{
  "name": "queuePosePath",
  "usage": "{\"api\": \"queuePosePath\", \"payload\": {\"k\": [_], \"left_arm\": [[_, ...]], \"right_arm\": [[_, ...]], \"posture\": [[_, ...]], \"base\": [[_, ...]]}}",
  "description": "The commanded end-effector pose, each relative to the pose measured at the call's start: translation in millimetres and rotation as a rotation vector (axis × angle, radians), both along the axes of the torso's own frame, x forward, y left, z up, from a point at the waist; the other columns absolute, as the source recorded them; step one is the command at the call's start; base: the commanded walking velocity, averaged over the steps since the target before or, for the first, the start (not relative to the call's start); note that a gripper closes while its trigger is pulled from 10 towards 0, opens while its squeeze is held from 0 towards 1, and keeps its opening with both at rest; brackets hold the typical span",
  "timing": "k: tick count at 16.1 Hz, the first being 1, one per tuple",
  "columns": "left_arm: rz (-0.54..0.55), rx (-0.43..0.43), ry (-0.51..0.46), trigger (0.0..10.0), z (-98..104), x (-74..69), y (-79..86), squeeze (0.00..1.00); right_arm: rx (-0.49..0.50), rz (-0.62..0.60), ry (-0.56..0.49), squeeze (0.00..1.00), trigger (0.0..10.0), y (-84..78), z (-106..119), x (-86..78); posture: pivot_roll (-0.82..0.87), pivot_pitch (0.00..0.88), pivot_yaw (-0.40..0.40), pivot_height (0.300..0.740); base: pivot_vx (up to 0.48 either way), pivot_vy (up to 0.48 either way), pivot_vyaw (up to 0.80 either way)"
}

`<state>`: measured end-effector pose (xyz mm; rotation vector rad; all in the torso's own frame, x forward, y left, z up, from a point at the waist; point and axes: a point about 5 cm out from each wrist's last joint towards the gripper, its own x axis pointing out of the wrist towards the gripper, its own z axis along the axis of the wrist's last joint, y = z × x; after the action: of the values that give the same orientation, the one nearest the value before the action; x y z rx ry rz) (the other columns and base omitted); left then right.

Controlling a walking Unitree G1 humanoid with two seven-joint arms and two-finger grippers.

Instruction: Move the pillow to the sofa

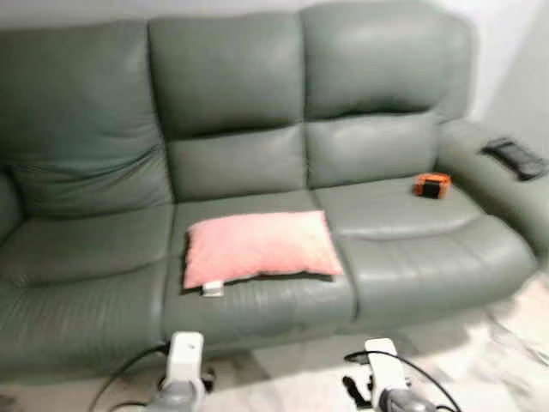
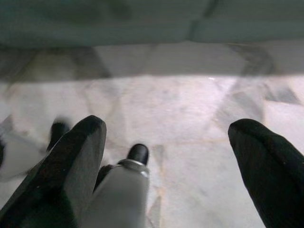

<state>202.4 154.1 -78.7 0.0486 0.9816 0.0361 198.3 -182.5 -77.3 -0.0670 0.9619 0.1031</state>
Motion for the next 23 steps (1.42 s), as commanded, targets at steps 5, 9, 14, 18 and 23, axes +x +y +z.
{"api": "queuePosePath", "payload": {"k": [5,9,14,18,23], "left_arm": [[0.027,0.017,-0.013,10.0,2.6,4.0,8.9,0.00],[0.023,0.010,-0.012,10.0,2.6,4.1,8.1,0.00],[0.024,0.003,-0.012,10.0,2.5,4.0,7.7,0.00],[0.028,-0.005,-0.010,10.0,2.3,3.7,7.7,0.00],[0.032,-0.010,-0.010,10.0,2.2,3.4,7.8,0.00]], "right_arm": [[0.018,-0.042,-0.012,0.00,10.0,0.9,1.9,3.9],[0.001,0.004,-0.010,0.00,10.0,0.4,2.2,4.2],[0.006,0.008,-0.003,0.00,10.0,0.3,1.8,3.4],[-0.002,0.032,-0.002,0.00,10.0,0.3,2.1,3.8],[0.000,0.037,0.001,0.00,10.0,0.4,2.0,3.6]], "posture": [[-0.09,0.013,-0.019,0.740],[-0.09,0.016,-0.018,0.740],[-0.09,0.018,-0.022,0.740],[-0.09,0.019,-0.022,0.740],[-0.09,0.020,-0.024,0.740]], "base": [[0.000,0.000,0.00],[0.000,0.000,0.20],[0.000,0.000,0.80],[0.000,0.000,0.80],[0.000,0.000,0.80]]}}
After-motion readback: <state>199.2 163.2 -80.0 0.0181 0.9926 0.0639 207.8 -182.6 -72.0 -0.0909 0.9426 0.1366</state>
